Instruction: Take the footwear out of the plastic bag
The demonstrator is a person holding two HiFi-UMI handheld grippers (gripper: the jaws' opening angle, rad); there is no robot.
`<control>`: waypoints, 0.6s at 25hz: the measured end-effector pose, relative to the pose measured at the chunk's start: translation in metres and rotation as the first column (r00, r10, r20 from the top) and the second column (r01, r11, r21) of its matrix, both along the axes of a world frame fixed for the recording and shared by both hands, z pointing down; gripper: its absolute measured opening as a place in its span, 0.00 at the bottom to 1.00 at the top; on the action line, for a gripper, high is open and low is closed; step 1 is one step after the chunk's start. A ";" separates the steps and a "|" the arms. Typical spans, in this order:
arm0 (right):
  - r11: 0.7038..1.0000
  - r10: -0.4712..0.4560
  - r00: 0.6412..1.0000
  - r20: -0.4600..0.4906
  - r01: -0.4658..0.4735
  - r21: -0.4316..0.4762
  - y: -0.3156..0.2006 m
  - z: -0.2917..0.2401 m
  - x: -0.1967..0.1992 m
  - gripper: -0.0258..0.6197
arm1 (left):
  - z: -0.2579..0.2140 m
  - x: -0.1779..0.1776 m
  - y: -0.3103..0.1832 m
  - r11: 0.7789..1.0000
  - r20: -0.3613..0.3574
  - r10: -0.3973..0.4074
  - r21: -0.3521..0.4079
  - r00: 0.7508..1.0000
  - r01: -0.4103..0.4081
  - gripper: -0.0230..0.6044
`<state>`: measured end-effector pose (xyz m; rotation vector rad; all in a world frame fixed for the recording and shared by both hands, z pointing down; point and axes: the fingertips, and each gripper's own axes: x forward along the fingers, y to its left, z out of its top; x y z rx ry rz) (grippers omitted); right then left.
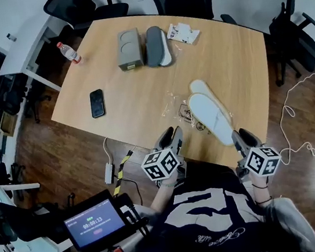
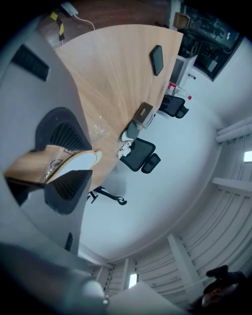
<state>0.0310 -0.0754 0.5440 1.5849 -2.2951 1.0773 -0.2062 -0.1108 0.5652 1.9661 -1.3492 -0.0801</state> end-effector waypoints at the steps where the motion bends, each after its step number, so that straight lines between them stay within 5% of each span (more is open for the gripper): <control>1: 1.000 -0.007 1.000 -0.004 0.008 0.017 0.002 -0.004 -0.005 0.22 | -0.003 0.004 0.005 1.000 -0.015 0.012 0.013 1.000 -0.012 0.20; 4: 0.997 -0.051 0.999 -0.014 0.051 0.066 0.005 -0.012 -0.019 0.09 | -0.011 0.017 0.016 0.997 -0.012 0.052 0.052 0.999 -0.051 0.04; 15: 0.962 -0.241 0.970 0.014 0.237 0.137 0.052 -0.036 -0.037 0.03 | -0.047 0.069 0.068 0.988 -0.023 0.099 0.117 0.995 -0.096 0.04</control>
